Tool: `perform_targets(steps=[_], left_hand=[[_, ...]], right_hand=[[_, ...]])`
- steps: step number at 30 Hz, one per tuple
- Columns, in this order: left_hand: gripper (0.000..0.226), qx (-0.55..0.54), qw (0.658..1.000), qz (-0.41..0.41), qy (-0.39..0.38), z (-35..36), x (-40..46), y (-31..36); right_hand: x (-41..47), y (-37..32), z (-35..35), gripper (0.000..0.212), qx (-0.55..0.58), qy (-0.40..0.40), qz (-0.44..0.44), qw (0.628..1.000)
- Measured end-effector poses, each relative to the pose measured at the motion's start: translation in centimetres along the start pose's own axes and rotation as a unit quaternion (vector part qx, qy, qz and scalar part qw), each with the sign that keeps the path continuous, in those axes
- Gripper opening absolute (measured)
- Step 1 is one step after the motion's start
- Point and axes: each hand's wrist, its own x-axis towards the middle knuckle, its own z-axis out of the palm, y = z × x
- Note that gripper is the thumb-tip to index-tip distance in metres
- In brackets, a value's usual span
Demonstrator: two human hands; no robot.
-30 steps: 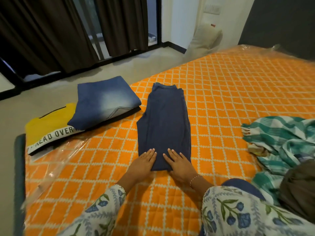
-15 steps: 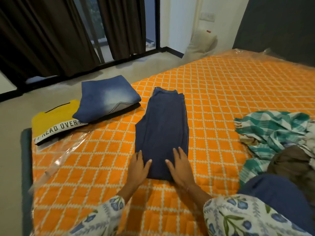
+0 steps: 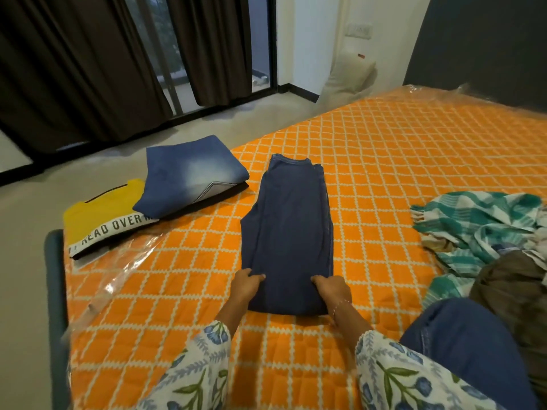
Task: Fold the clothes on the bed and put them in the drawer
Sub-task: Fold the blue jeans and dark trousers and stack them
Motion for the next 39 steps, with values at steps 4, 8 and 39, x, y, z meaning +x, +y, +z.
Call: perform_targets(steps=[4, 8, 39], left_hand=[[0.028, -0.086, 0.995, -0.014, -0.052, -0.7, -0.8, 1.0], [0.013, -0.149, 0.986, -0.038, -0.070, -1.3, -1.2, 1.0], [0.023, -0.137, 0.975, 0.052, -0.167, -3.7, -4.2, -0.3]], right_hand=[[-0.1, 0.0, -0.5, 0.025, 0.096, -0.024, -0.019, 0.995], [-1.6, 0.0, 0.2, 0.025, 0.132, -0.033, -0.114, 0.984], [-2.0, 3.5, 0.8, 0.047, -0.077, 0.036, -0.144, 0.986]])
